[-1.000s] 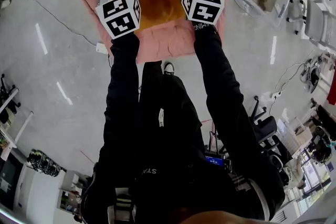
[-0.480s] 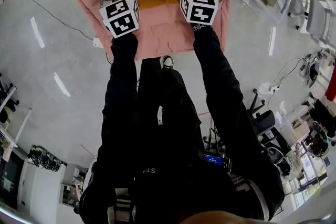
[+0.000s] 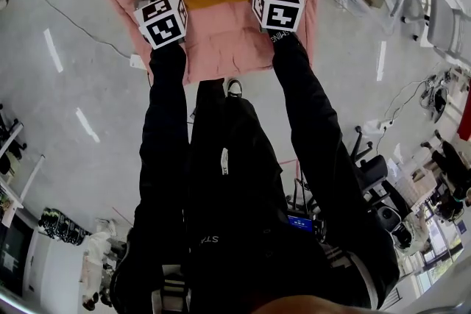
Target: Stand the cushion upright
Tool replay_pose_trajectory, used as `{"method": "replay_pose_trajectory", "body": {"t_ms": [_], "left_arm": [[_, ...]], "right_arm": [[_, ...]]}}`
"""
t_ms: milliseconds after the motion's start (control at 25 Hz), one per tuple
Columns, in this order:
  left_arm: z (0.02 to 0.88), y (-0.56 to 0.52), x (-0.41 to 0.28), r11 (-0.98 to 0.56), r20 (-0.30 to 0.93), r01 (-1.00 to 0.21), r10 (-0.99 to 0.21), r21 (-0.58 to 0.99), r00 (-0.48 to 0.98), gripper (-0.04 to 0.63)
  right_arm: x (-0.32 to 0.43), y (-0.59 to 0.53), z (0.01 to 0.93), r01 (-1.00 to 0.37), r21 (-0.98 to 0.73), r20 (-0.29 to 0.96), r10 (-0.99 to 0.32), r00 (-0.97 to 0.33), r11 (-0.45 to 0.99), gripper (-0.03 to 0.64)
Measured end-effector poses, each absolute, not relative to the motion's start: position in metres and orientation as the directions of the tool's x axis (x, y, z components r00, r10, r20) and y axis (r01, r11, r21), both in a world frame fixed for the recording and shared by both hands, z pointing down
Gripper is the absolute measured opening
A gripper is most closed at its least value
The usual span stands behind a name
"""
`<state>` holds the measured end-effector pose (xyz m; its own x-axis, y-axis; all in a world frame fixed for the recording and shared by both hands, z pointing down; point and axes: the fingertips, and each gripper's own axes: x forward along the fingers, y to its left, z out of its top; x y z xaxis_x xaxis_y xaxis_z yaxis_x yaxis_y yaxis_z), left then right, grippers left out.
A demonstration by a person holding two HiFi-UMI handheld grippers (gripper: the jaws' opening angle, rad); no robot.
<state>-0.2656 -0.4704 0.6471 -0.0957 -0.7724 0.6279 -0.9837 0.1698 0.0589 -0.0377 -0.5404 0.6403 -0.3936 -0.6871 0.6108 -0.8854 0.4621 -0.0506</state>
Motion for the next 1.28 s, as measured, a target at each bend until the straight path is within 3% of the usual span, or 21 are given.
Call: {"method": "replay_pose_trajectory", "body": {"t_ms": [120,360,640,960,1280], "left_arm": [[0.621,-0.449,-0.259,0.186,0.603,-0.981,-0.789,0.051,-0.119,0.077],[0.554,-0.388,-0.224,0.205,0.535,-0.976,-0.834,0.067,-0.139,0.073],[0.455,-0.294,-0.176,0.254,0.449,-0.954,-0.879,0.159,-0.159,0.003],[0.360,-0.210,-0.104,0.122,0.417,-0.969,-0.908,0.214,-0.022,0.000],[0.283,-0.171,-0.081,-0.013,0.344,-0.985,-0.936,0.175,0.073,0.000]], "right_arm": [[-0.024,-0.521,0.613,-0.888,-0.050,0.583,-0.709,-0.397,0.457,0.094],[-0.011,-0.448,0.545,-0.876,-0.076,0.519,-0.731,-0.443,0.477,0.031],[0.004,-0.344,0.450,-0.842,-0.123,0.455,-0.724,-0.518,0.525,0.014],[0.039,-0.237,0.353,-0.824,-0.153,0.404,-0.727,-0.556,0.545,0.014],[0.022,-0.183,0.273,-0.818,-0.108,0.330,-0.756,-0.566,0.565,0.014]]}}
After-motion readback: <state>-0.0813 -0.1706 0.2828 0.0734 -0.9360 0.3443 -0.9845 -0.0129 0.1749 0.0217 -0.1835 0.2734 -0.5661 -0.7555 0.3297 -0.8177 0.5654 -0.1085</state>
